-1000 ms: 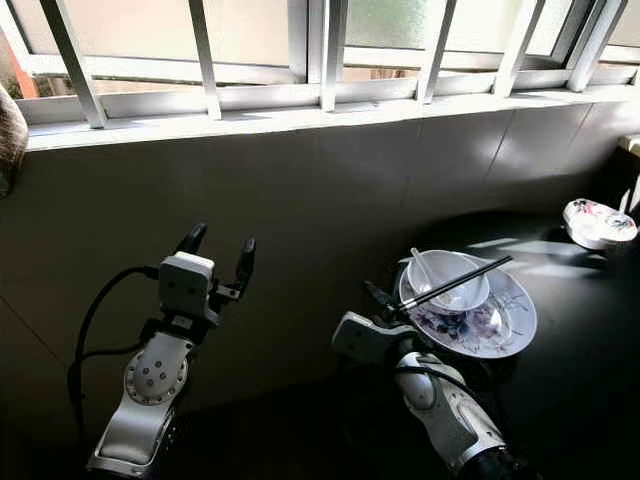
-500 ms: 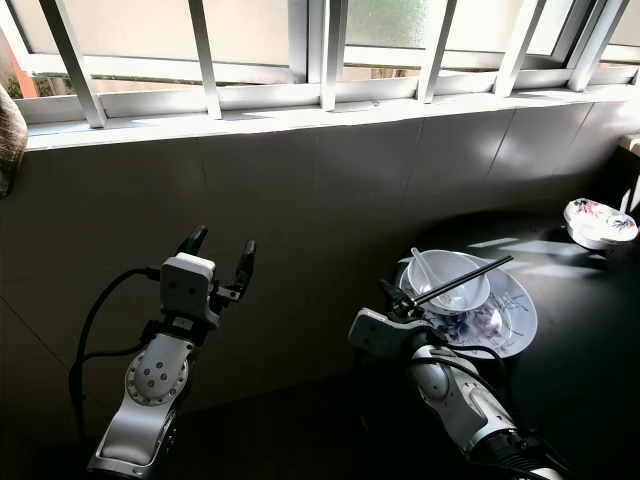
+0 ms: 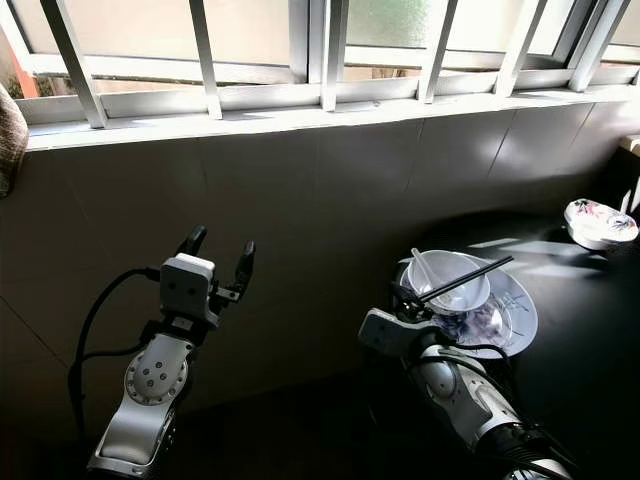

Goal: Kitchen organization

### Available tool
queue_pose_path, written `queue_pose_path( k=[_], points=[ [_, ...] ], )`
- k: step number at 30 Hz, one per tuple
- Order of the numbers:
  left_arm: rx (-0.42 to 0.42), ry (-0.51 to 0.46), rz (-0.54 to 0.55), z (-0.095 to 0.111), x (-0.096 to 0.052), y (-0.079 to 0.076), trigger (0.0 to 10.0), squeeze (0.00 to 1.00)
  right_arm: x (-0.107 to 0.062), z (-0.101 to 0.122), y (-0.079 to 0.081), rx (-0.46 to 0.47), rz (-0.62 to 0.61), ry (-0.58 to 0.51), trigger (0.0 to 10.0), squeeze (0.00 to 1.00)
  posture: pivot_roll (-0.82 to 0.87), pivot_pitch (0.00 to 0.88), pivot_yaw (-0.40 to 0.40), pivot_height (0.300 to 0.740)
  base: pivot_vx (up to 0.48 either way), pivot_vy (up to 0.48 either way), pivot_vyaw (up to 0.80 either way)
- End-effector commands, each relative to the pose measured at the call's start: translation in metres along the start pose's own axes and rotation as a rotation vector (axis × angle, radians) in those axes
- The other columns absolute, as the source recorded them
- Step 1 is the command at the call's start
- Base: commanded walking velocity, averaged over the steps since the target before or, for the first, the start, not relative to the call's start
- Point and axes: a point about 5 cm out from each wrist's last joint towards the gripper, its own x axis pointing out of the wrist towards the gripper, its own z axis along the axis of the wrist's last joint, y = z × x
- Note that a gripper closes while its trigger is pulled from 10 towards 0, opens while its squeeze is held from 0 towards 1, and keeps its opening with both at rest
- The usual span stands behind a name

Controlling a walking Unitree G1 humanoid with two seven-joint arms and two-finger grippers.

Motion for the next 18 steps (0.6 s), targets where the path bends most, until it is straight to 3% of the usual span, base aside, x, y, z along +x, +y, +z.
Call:
queue_pose_path(
  k=[1,11,12,13,14,15,17,18],
  points=[
    [-0.001,-0.005,-0.008,0.0001,0.0013,-0.0019,10.0,0.0,-0.0005,-0.0072,-0.0087,-0.012,-0.026,0.015,10.0,0.0,0.02,0.0,-0.043,0.74,0.0,0.0,0.0],
    [0.002,0.0,-0.004,-0.0012,0.0007,-0.0016,10.0,0.0,-0.0007,-0.0145,-0.0139,-0.049,-0.056,0.035,10.0,0.0,0.02,0.0,-0.048,0.74,0.0,0.0,0.0],
    [0.002,0.0,-0.003,-0.0012,0.0007,-0.0016,10.0,0.0,-0.0005,-0.0148,-0.0137,-0.05,-0.055,0.036,8.3,0.0,0.02,0.0,-0.048,0.74,0.0,0.0,0.0],
    [0.002,0.0,-0.003,-0.0012,0.0007,-0.0017,10.0,0.0,-0.0004,-0.0151,-0.0137,-0.052,-0.055,0.036,5.9,0.0,0.02,0.0,-0.048,0.74,0.0,0.0,0.0],
    [0.003,0.0,-0.003,-0.0012,0.0006,-0.0018,10.0,0.0,-0.0004,-0.016,-0.013,-0.051,-0.051,0.036,5.0,0.0,0.02,0.0,-0.048,0.74,0.0,0.0,0.0],
    [0.003,0.0,-0.003,-0.0012,0.0006,-0.0018,10.0,0.0,-0.0004,-0.0163,-0.0128,-0.051,-0.051,0.037,5.0,0.0,0.02,0.0,-0.048,0.74,0.0,0.0,0.0],
    [0.004,0.003,-0.003,-0.002,0.0002,-0.0019,10.0,0.0,-0.0006,-0.0159,-0.0112,-0.083,-0.04,0.025,0.0,0.0,0.02,0.0,-0.049,0.74,0.0,0.0,0.0],
    [0.004,0.004,-0.003,-0.0024,0.0001,-0.0019,10.0,0.0,-0.0006,-0.0155,-0.0106,-0.094,-0.034,0.02,0.0,0.0,0.02,0.0,-0.049,0.74,0.0,0.0,0.0]
  ],
)
